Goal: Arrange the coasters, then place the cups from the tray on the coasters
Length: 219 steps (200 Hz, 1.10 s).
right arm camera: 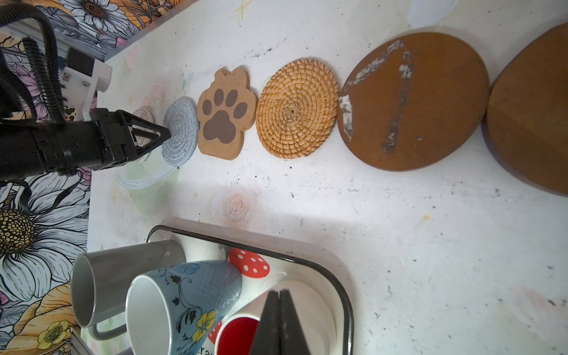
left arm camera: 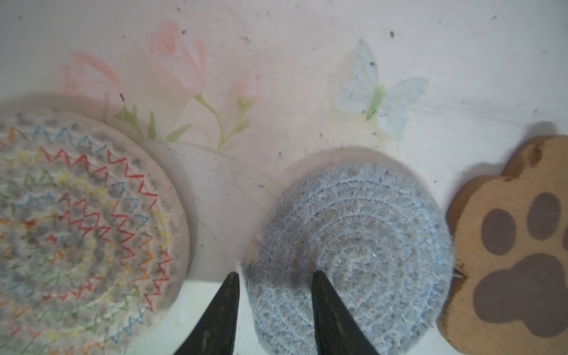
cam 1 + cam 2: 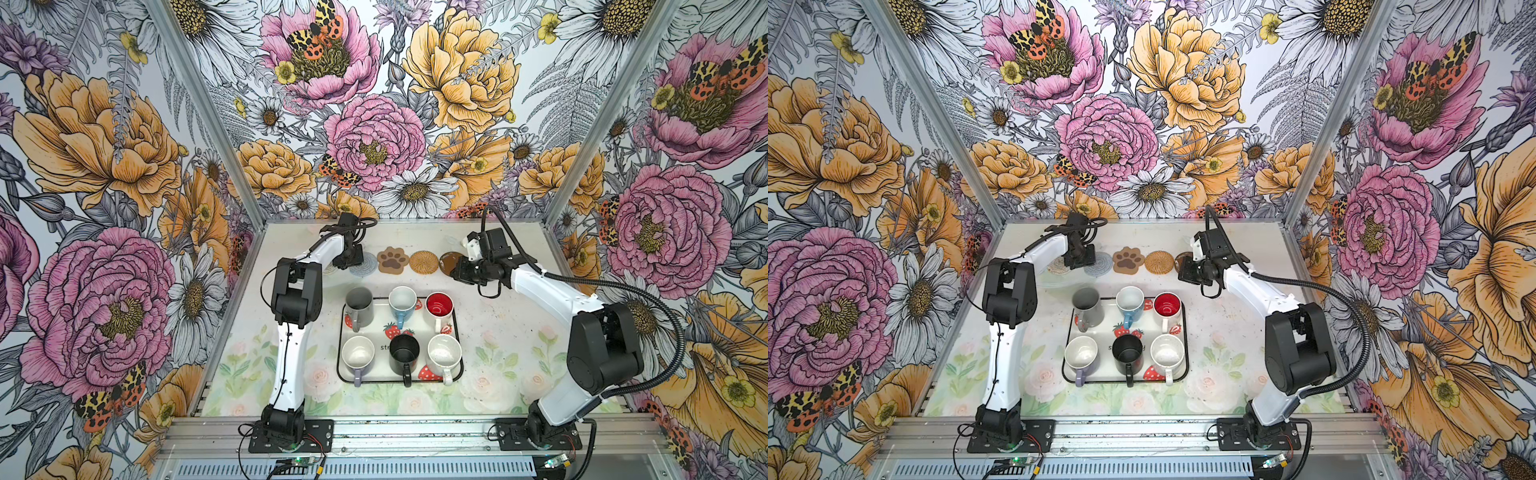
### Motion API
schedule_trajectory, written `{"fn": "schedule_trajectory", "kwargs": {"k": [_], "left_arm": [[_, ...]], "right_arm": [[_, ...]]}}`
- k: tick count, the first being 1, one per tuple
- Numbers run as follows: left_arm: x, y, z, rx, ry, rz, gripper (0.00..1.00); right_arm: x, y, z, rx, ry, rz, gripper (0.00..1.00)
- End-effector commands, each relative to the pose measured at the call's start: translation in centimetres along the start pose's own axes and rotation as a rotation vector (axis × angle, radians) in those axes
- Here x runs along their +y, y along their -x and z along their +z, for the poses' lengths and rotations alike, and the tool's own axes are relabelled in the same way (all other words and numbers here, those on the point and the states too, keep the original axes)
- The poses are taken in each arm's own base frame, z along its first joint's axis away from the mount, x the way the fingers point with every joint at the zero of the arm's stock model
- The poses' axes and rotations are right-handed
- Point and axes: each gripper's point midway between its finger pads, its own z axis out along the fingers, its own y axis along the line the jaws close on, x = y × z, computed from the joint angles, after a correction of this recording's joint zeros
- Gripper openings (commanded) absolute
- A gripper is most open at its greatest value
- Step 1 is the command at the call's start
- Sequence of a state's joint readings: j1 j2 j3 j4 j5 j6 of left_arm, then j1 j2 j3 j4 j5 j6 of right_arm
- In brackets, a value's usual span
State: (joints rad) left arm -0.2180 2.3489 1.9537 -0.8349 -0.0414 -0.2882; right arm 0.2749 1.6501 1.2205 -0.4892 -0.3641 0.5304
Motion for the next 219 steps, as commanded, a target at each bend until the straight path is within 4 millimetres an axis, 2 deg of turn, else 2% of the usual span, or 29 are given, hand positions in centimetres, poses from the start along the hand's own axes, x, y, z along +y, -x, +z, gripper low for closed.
{"fn": "schedule_trajectory", "kwargs": {"k": [1,34,53,71,97,117,148,219], "left_arm": [[0.1,2.9,-1.6,-0.082,-0.006,-0.014,0.43],[0.2,5.4,-5.3,-0.165,-0.026,-0.016,0.45],[1.6,5.8,-6.9,-0.192,0.001,-0.022,0.46],[3.5,5.4,-7.3,-0.191,0.051,-0.032,0.46],[6.5,4.4,-6.2,-0.157,0.106,-0.069,0.46],[8.1,4.0,-5.0,-0.130,0.124,-0.094,0.46],[9.0,3.7,-3.5,-0.106,0.138,-0.107,0.45],[9.2,2.1,-0.2,-0.036,0.137,-0.107,0.45]], "right_arm": [[0.7,0.6,-0.5,-0.018,0.009,-0.022,0.03],[0.7,0.6,-0.6,-0.018,0.010,-0.020,0.03],[0.7,0.6,-0.5,-0.017,0.009,-0.019,0.03],[0.7,0.6,-0.5,-0.016,0.009,-0.018,0.03],[0.6,0.5,-0.4,-0.013,0.007,-0.017,0.03],[0.5,0.4,-0.3,-0.011,0.004,-0.016,0.03],[0.5,0.4,-0.3,-0.012,0.004,-0.016,0.03],[0.4,0.5,-0.3,-0.015,-0.001,-0.013,0.03]]}}
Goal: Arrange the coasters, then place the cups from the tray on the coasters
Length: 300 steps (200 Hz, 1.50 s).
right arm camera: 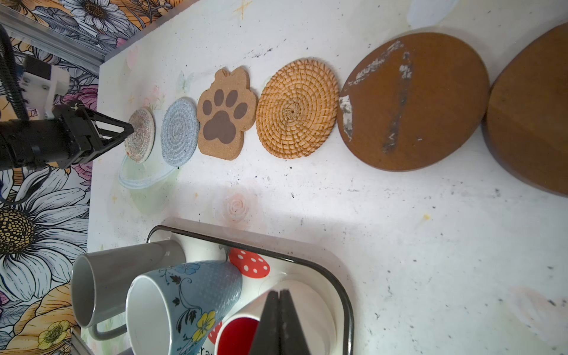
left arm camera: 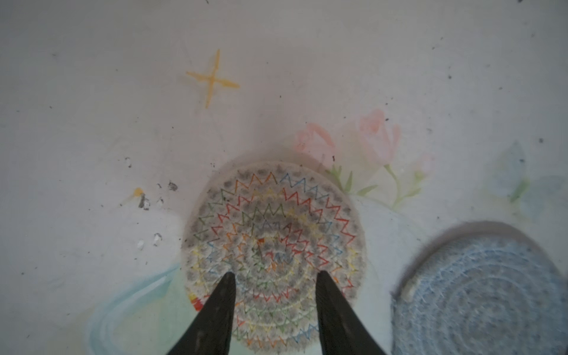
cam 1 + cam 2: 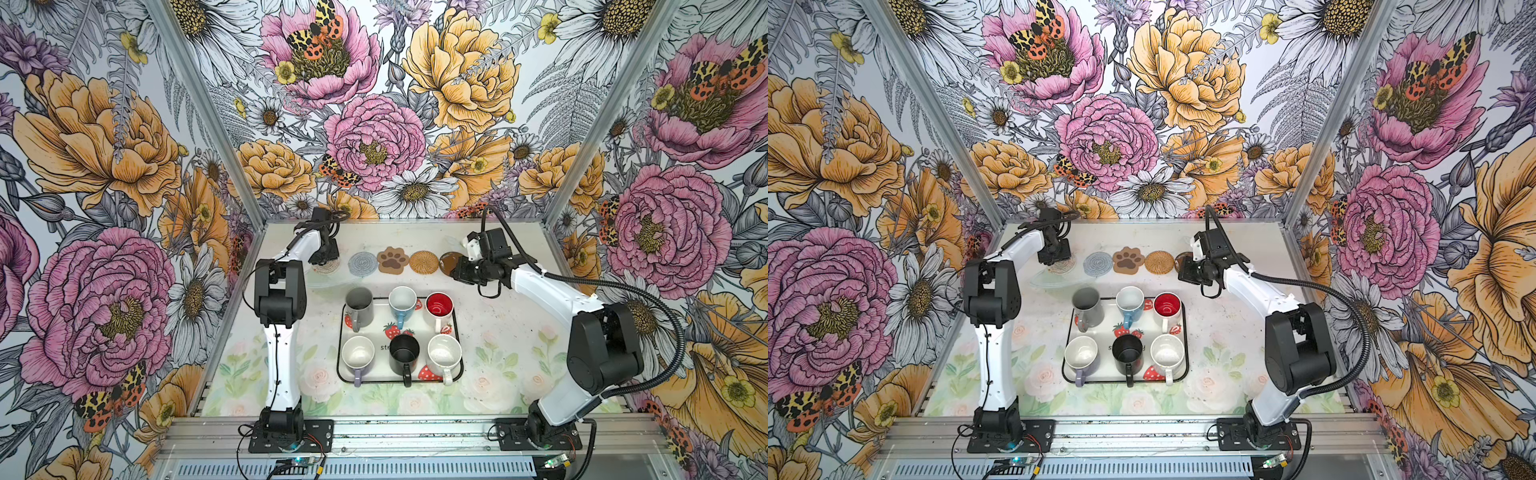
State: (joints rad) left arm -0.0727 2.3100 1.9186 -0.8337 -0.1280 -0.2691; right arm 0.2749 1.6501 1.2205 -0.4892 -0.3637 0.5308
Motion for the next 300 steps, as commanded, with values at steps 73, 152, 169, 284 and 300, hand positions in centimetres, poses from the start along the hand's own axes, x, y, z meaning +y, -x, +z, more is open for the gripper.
{"fn": "schedule_trajectory", "kwargs": {"k": [73,152,169,284,300], "left_arm": [[-1.5,-2.1,2.0,0.054,-0.021,0.036,0.45],[-3.5,-5.1,2.5,0.103,-0.016,0.062,0.45],[-3.6,-5.5,2.4,0.110,-0.019,0.058,0.45],[-4.3,-6.0,1.9,0.109,-0.021,0.060,0.45],[-4.1,-5.8,1.8,0.105,-0.015,0.057,0.45]], "right_arm": [[-0.1,0.3,0.2,0.000,-0.009,-0.016,0.03],[-0.6,-0.4,0.6,0.015,-0.019,-0.021,0.04],[-0.7,-0.5,0.8,0.020,-0.021,-0.022,0.04],[-0.9,-0.7,1.2,0.032,-0.020,-0.021,0.04],[-0.8,-0.7,1.1,0.031,-0.019,-0.020,0.04]]}}
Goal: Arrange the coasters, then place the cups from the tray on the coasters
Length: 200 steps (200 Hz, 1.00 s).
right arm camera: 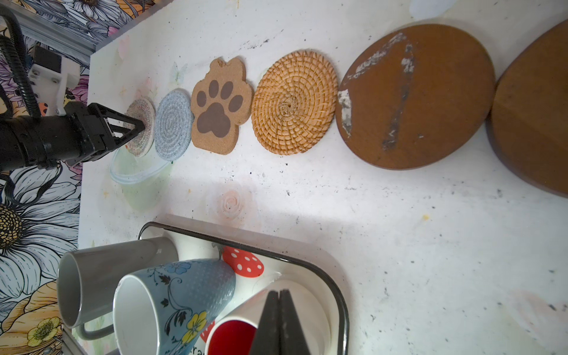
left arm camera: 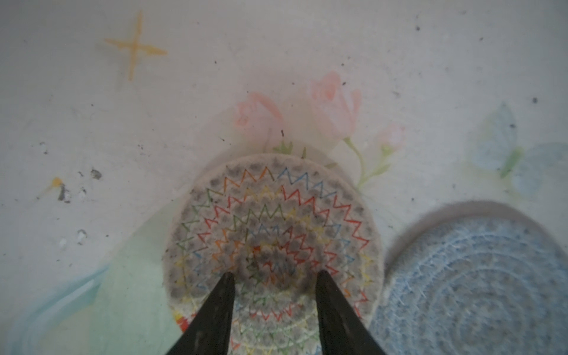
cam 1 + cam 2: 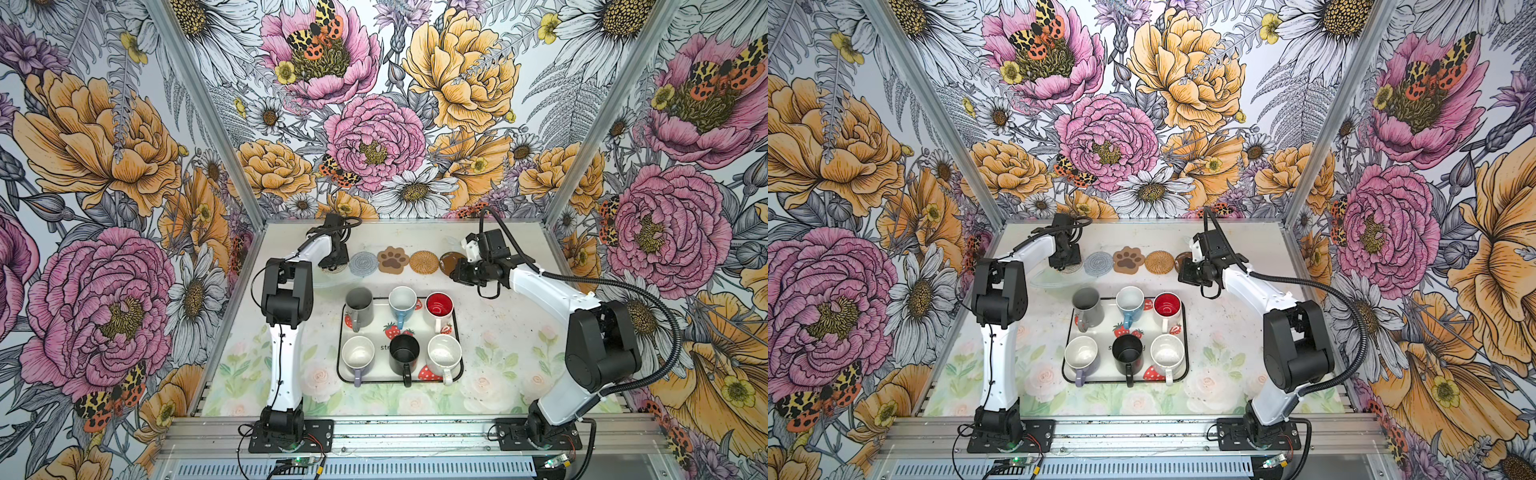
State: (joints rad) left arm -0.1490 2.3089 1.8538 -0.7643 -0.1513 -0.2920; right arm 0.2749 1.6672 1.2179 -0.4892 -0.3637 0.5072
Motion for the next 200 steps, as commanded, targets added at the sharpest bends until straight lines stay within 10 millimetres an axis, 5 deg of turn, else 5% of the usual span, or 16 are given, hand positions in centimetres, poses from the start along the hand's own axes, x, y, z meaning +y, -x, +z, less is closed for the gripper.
{"fn": "schedule_trajectory", "kwargs": {"k": [1,101,200], "left_arm": [[-1.0,-3.9,1.0,0.117,-0.007,0.012,0.45],[0.2,-1.1,-0.9,0.049,-0.006,-0.016,0.49],[0.6,2.3,-7.5,-0.084,-0.050,-0.027,0.50]], "right_arm": [[-0.4,-0.3,0.6,0.015,-0.011,-0.004,0.04],[0.0,0.0,0.0,0.002,-0.001,-0.003,0.04],[1.2,1.2,-1.9,-0.050,0.012,-0.044,0.24]]}}
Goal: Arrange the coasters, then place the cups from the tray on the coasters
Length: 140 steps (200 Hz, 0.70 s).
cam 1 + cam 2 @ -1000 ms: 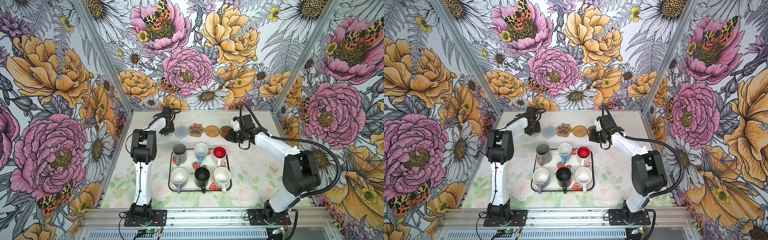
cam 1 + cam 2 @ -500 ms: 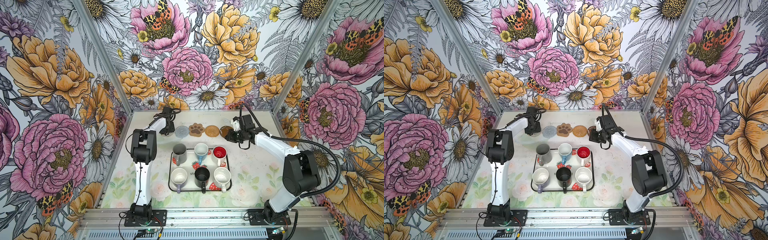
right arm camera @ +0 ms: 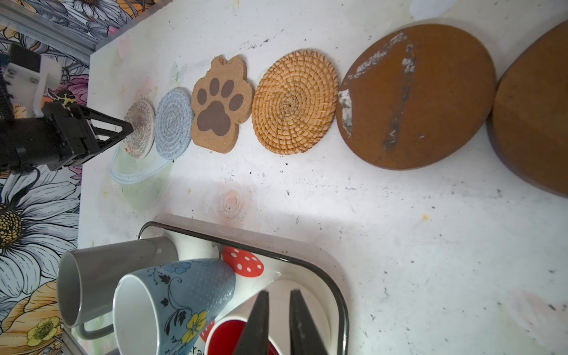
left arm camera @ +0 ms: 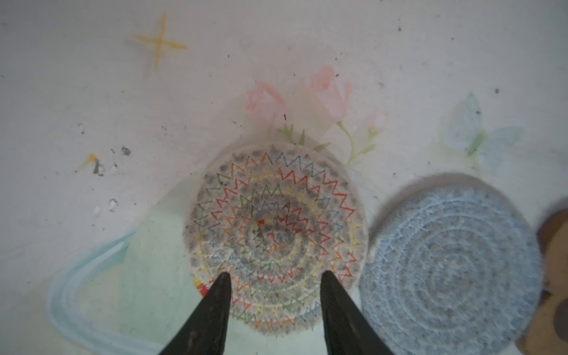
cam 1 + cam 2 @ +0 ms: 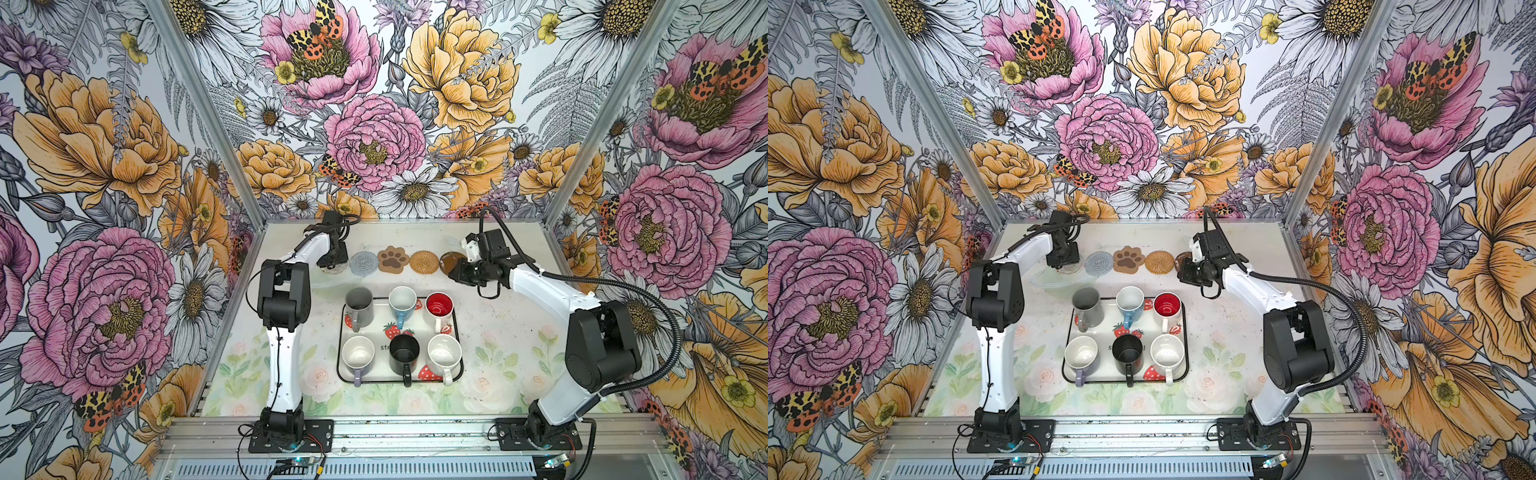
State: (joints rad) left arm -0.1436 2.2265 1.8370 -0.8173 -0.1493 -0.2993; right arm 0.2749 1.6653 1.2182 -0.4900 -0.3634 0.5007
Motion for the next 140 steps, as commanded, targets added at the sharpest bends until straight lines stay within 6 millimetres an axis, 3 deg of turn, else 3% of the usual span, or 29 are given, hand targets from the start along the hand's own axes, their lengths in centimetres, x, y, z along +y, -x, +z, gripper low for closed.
{"fn": "schedule_trajectory", "kwargs": {"k": [1,26,78,82,140], "left_arm": [[-0.2,2.0,-4.4,-0.076,-0.050,-0.012,0.50],[-1.2,2.5,-7.2,-0.115,-0.099,0.001,0.49],[-3.9,2.5,-14.8,-0.280,-0.209,0.028,0.49],[-4.0,2.6,-16.7,-0.317,-0.234,0.022,0.49],[-6.7,0.2,-27.7,-0.607,-0.476,-0.041,0.58]], "right_arm": [[1.2,1.2,-1.9,-0.050,0.012,-0.037,0.24],[1.5,1.4,-2.9,-0.066,0.007,-0.056,0.32],[1.6,-0.6,-5.0,-0.060,-0.025,-0.084,0.36],[1.6,-0.8,-5.1,-0.060,-0.028,-0.087,0.36],[3.3,-3.2,-8.3,-0.094,-0.071,-0.166,0.38]]}}
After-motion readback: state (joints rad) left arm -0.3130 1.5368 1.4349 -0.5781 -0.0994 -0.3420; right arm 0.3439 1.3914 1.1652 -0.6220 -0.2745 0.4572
